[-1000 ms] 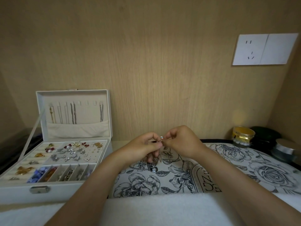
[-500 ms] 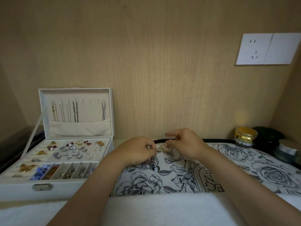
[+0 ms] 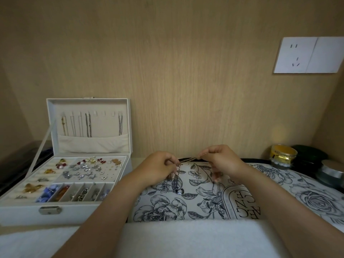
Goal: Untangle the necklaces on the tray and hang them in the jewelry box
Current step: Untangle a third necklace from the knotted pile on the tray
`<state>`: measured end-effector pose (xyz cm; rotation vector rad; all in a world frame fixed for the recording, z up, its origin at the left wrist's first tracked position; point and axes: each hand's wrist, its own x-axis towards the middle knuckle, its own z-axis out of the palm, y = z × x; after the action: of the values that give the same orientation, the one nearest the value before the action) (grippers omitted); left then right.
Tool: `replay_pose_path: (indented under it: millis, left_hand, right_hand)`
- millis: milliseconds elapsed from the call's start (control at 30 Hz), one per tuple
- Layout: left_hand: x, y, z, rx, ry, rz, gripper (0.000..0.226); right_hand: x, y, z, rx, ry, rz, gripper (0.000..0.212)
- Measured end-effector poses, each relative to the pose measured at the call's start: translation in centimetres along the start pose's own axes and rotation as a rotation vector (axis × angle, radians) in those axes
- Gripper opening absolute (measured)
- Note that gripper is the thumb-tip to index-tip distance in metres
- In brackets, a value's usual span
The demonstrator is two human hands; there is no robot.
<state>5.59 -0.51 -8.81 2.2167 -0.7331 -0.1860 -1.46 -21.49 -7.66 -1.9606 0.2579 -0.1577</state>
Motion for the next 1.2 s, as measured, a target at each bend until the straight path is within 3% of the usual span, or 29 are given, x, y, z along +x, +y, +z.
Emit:
replay_pose_path:
  millis: [367,467,500,567,633,700,833,1100,1200]
  left_hand:
    - [-0.1,-0.9,1.1,0.189,-0.020,0.089,0.018]
    - [-0.2,-0.6,1.6,0.110,-0.025,0.072,0.023]
    - [-0.1,-0.5,1.7,0.061,-0.018,0.061,0.025]
    - [-0.1,-0.2,1.8,-0.051,0.009,0.047,0.027]
    - [0.0,0.0,1.8,-0.152,0.036,0.038,0.025]
    - [0.0,0.1,1.7,-0.247,0.039,0.033,0.023]
    - [0.1,0.2,1.2,-0.277,0.049,0.044,0.020]
    - [-0.2,0.1,0.6,0.133,0.009,0.070,0.010]
    - [0.0,-0.3,0.2,0.094,-0.015,0.022,0.014]
  right_hand:
    - [0.2,1.0,-1.2,-0.715,0.076,0.006,0.020]
    - [0.2,1.0,-0.1,-0.988,0.058,-0.169,0.033]
    - [0.2,1.0,0.5,-0.984,0.029,-0.256,0.043]
    - [0.0,0.9,1.9,-0.704,-0.059,-0.319,0.051]
    - [-0.1,0.9,3.1,-0.378,-0.176,-0.283,0.041]
    - [0.0,1.2,3.6,-0.236,-0.212,-0.262,0.025]
    - [0.0,0.7,3.2,-0.099,-0.197,-0.217,0.012]
    - [0.2,0.6,2.8,-0.087,-0.069,-0.241,0.016]
    - [0.2,0.5,2.3,-0.053,0.012,-0.268,0.017]
